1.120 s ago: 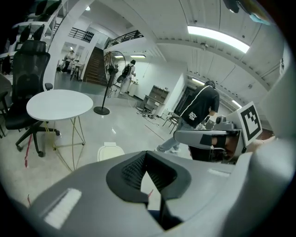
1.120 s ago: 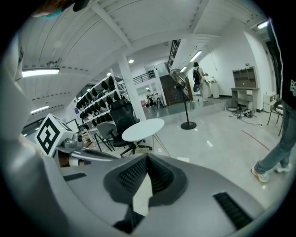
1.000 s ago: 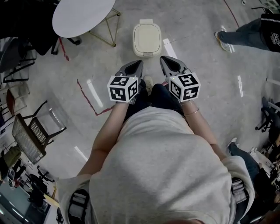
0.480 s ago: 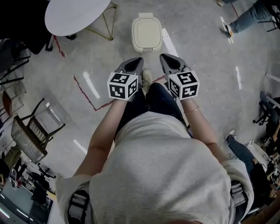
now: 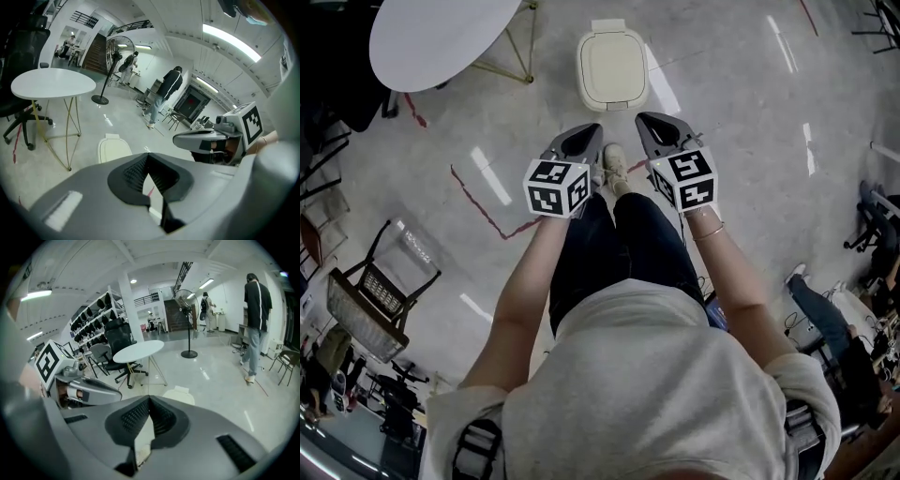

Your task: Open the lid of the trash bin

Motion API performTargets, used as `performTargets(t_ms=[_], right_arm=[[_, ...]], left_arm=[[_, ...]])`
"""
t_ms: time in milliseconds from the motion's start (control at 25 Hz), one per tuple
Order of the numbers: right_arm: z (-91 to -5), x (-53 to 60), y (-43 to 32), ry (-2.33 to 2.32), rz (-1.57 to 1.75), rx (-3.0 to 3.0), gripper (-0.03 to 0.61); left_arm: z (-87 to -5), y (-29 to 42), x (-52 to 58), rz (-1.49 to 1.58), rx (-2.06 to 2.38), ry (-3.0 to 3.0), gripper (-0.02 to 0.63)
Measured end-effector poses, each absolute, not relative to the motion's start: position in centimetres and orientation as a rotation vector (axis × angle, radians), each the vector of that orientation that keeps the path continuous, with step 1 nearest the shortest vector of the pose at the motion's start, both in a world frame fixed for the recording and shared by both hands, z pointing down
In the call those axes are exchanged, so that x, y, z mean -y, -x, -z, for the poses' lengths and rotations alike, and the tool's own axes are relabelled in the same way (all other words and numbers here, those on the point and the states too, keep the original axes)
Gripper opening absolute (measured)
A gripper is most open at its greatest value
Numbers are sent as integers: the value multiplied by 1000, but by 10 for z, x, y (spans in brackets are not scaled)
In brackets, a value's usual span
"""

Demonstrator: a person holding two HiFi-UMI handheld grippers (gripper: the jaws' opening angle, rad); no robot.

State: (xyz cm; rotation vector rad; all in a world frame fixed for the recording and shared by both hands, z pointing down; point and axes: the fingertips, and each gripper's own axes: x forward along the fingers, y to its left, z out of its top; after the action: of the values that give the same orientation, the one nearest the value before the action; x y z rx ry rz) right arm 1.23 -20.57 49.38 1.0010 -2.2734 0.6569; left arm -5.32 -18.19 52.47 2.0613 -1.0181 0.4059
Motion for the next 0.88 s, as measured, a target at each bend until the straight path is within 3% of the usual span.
performTargets(t_ms=[880], right_arm=[[-653,192,-3,-998,-878,2101,8]], left_arm=[[-670,58,173,-516,958,-1937,8]])
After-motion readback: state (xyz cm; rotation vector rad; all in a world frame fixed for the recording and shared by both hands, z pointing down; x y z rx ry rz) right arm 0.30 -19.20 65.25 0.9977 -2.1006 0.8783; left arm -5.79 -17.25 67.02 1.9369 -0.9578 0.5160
